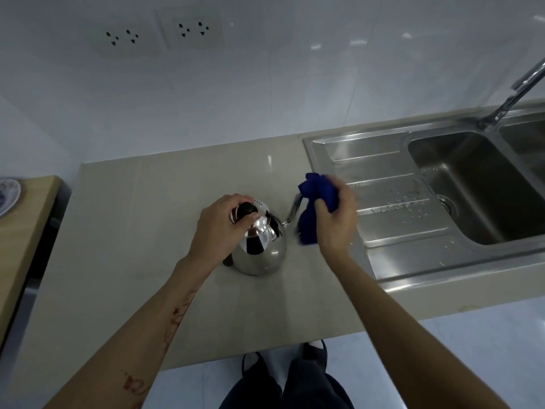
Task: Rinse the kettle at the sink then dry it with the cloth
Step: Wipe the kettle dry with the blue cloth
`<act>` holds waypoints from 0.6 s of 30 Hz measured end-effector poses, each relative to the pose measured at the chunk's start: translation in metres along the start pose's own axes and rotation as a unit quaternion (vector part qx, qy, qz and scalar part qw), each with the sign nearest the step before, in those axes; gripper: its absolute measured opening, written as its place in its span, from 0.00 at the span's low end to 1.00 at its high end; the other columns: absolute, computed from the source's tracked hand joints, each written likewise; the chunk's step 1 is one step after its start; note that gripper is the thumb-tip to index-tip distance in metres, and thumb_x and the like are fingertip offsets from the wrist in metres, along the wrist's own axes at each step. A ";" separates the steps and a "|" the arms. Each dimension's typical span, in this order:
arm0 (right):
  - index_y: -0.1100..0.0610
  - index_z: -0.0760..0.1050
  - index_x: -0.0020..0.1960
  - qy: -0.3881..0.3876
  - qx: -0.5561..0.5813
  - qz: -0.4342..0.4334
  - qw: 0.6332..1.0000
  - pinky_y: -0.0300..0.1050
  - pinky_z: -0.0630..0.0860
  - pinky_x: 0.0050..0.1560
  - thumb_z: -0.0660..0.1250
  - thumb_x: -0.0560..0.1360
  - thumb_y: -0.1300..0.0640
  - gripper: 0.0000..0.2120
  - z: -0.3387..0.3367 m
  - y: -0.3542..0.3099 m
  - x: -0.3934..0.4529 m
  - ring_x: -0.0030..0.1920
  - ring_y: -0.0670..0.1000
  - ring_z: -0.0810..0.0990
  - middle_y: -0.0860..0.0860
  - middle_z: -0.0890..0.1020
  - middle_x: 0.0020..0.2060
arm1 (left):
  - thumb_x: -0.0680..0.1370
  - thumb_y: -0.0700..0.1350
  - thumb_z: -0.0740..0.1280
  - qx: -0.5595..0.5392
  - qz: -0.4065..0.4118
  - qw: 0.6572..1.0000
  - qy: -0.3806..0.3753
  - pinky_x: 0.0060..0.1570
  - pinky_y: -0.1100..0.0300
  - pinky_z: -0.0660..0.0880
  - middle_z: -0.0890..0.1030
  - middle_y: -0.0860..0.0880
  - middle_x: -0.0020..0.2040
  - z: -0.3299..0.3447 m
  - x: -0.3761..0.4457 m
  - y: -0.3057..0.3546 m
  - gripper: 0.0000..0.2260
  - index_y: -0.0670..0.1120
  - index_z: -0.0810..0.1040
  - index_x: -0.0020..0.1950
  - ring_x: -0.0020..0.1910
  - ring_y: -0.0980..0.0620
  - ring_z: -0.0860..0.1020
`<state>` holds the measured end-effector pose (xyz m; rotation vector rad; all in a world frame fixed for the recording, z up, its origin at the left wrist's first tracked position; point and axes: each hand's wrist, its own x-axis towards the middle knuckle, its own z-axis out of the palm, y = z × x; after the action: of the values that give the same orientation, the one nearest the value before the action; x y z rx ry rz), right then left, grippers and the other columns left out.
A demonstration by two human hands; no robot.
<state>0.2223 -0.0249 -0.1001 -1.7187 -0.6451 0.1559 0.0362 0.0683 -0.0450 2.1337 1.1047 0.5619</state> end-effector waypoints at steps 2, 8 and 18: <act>0.58 0.75 0.58 -0.025 0.159 0.223 0.961 0.46 0.73 0.45 0.62 0.72 0.64 0.15 0.016 -0.004 -0.026 0.41 0.47 0.76 0.48 0.79 0.42 | 0.74 0.45 0.73 0.002 0.004 1.000 -0.004 0.58 0.65 0.73 0.82 0.54 0.58 0.000 0.000 -0.001 0.13 0.48 0.81 0.58 0.55 0.56 0.79; 0.51 0.67 0.61 -0.228 0.044 0.363 0.902 0.49 0.75 0.52 0.54 0.79 0.55 0.12 0.034 0.007 -0.043 0.51 0.57 0.76 0.54 0.78 0.50 | 0.75 0.44 0.72 0.014 0.013 1.000 -0.019 0.55 0.79 0.66 0.81 0.52 0.60 -0.001 0.002 0.000 0.13 0.47 0.80 0.59 0.57 0.59 0.77; 0.58 0.76 0.55 -0.093 0.057 0.388 0.915 0.50 0.76 0.53 0.50 0.79 0.36 0.28 0.066 0.024 -0.069 0.50 0.54 0.81 0.55 0.82 0.50 | 0.75 0.46 0.72 0.011 0.006 1.000 -0.020 0.50 0.83 0.65 0.81 0.56 0.59 -0.002 0.000 0.002 0.13 0.48 0.80 0.60 0.55 0.61 0.77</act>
<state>0.1440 -0.0051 -0.1556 -1.7739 -0.0454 0.9039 0.0362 0.0686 -0.0425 2.1617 1.0807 0.5119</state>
